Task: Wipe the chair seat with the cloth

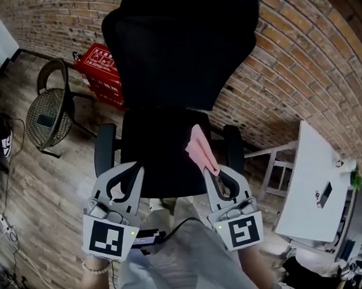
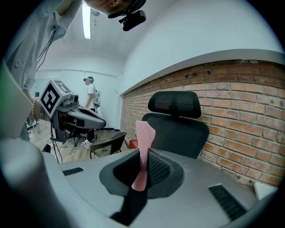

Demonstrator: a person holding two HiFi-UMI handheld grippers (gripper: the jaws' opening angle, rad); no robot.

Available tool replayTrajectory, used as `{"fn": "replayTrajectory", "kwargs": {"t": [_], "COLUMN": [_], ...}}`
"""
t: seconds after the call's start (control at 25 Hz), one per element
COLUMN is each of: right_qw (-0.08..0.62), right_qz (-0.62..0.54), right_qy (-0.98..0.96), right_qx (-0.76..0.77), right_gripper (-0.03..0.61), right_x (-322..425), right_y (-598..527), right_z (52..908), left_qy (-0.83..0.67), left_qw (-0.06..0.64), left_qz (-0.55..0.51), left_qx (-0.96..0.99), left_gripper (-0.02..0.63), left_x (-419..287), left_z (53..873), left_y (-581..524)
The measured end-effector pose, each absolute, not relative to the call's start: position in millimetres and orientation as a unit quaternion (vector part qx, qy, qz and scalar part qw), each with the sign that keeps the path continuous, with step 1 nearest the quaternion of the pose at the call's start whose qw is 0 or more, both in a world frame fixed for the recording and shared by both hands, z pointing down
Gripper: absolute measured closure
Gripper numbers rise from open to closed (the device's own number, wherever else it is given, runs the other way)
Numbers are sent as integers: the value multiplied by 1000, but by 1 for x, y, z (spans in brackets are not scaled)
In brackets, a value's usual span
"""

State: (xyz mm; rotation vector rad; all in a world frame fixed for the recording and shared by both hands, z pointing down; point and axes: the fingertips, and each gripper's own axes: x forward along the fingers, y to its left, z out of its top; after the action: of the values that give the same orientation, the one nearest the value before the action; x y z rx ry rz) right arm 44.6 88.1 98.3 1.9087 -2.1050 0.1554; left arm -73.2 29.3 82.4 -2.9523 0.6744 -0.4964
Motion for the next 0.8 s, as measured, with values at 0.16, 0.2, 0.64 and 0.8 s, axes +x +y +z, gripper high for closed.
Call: {"fn": "replayTrajectory", "kwargs": {"t": [0.16, 0.2, 0.64, 0.8], "right_qw": [151, 153, 183, 194], "right_qz": [69, 76, 82, 83], "right_qy": [-747, -752, -796, -812], "right_qx": [644, 637, 571, 544], "right_gripper": [523, 523, 523, 523], "right_x": [46, 46, 47, 43], "right_y": [75, 72, 35, 13], "right_z": [112, 116, 173, 201], "left_qy": [234, 238, 285, 306], "left_qw": [35, 34, 27, 17], "left_qz": [-169, -171, -184, -194], "left_qx": [-957, -955, -940, -932], "left_gripper": [595, 595, 595, 595], "left_x": [-75, -75, -70, -75], "left_z": [89, 91, 130, 156], "left_y": [21, 19, -5, -18]}}
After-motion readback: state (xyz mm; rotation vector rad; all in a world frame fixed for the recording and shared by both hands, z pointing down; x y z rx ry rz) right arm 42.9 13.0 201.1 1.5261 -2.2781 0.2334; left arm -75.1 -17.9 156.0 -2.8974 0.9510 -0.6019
